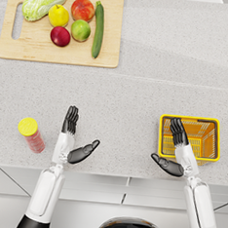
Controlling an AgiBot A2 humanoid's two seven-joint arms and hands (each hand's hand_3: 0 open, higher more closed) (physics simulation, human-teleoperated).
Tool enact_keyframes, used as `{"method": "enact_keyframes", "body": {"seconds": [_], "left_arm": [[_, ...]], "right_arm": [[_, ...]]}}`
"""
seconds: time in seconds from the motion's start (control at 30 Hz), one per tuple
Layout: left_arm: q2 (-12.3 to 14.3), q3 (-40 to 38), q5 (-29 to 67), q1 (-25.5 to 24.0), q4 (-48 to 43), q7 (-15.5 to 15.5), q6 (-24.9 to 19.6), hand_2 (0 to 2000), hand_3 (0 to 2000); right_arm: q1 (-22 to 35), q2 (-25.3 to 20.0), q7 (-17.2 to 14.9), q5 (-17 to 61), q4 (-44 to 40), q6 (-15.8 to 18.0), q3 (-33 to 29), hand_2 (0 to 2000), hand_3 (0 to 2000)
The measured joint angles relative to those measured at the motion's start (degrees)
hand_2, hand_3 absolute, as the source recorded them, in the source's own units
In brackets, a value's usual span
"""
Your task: Pick up the red potato chip and place it into the yellow basket
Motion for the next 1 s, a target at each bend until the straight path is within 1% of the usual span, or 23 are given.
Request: {"method": "enact_keyframes", "body": {"seconds": [0.4,0.43,0.47,0.57,0.6,0.8,0.9,1.0], "left_arm": [[0.0,0.0,0.0,0.0,0.0,0.0,0.0,0,0],[0.1,0.5,0.0,-0.1,0.3,-1.6,-1.6,0,0],[0.4,0.4,0.0,0.0,0.4,-2.8,-2.8,0,0],[1.4,-2.9,0.0,1.2,-0.9,-4.7,-4.7,0,0],[1.5,-4.8,0.0,1.4,-1.6,-5.0,-5.0,0,0],[1.9,-16.6,15.3,2.7,-4.1,-5.7,-5.7,0,0],[2.2,-22.6,22.9,2.3,-4.5,-5.7,-5.7,0,0],[2.6,-27.9,27.1,1.9,-3.8,-5.8,-5.8,0,0]], "right_arm": [[0.0,0.0,0.0,0.0,0.0,0.0,0.0,0,0],[0.0,0.0,0.0,0.0,0.0,0.0,0.0,0,0],[-0.1,-0.1,1.6,0.0,-0.3,-1.6,0.5,0,0],[0.4,-0.9,4.3,0.0,0.3,-4.2,-1.2,0,0],[0.6,-1.1,4.7,2.5,0.8,-4.6,-2.8,0,0],[0.7,-1.8,5.6,17.8,3.0,-5.6,-12.9,0,0],[0.8,-2.0,5.7,24.8,3.4,-5.7,-15.7,0,0],[1.2,-2.3,5.8,27.7,3.1,-5.7,-17.0,0,0]]}}
